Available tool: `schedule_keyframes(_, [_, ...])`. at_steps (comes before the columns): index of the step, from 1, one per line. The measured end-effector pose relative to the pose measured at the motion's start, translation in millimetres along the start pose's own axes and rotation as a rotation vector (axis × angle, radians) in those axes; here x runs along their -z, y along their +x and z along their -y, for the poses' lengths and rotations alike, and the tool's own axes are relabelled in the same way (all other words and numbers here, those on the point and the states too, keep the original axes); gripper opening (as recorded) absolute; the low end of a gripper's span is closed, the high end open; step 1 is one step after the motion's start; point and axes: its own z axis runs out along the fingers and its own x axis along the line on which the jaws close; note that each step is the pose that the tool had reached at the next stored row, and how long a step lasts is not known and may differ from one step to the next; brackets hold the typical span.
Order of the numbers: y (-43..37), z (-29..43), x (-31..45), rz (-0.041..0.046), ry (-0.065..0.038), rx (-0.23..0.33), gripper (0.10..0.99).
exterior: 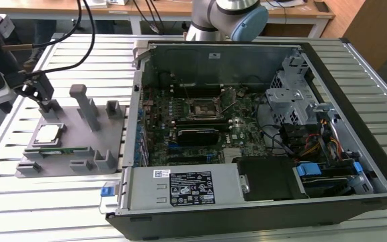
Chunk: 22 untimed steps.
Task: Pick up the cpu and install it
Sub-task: 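Pick up the cpu and move it towards the insertion slot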
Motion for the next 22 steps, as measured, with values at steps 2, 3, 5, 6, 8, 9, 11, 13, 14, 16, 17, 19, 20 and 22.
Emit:
schedule_keyframes(2, [-0.6, 0.2, -1.7, 0.0003, 0.0, -0.001, 0.82])
schedule_keyframes(3, [-0.9, 0.4, -2.6, 0.0003, 0.0, -0.002, 0.82])
schedule_keyframes(5, [-1.0, 0.7, -4.4, 0.0014, 0.001, -0.007, 0.82])
schedule_keyframes(6, [-1.0, 0.9, -5.5, 0.0024, 0.002, -0.009, 0.82])
schedule_keyframes(8, [-1.1, 1.2, -8.5, 0.0039, 0.002, -0.014, 0.82])
schedule_keyframes(9, [-1.2, 1.4, -10.3, 0.0044, 0.002, -0.017, 0.82])
schedule_keyframes(11, [-1.8, 1.6, -13.8, 0.0047, 0.002, -0.023, 0.82])
schedule_keyframes(13, [-2.7, 1.9, -17.6, 0.0049, 0.002, -0.024, 0.82])
schedule_keyframes(14, [-3.1, 2.0, -19.4, 0.0048, 0.002, -0.024, 0.82])
schedule_keyframes(16, [-4.1, 2.2, -22.9, 0.0049, 0.002, -0.024, 0.82])
schedule_keyframes(17, [-4.7, 2.3, -24.6, 0.0049, 0.002, -0.024, 0.82])
schedule_keyframes(19, [-5.5, 2.4, -27.5, 0.0049, 0.002, -0.024, 0.82])
schedule_keyframes(20, [-5.5, 2.5, -29.0, 0.0049, 0.002, -0.024, 0.82])
schedule_keyframes(22, [-5.6, 2.7, -31.7, 0.0053, 0.002, -0.025, 0.82])
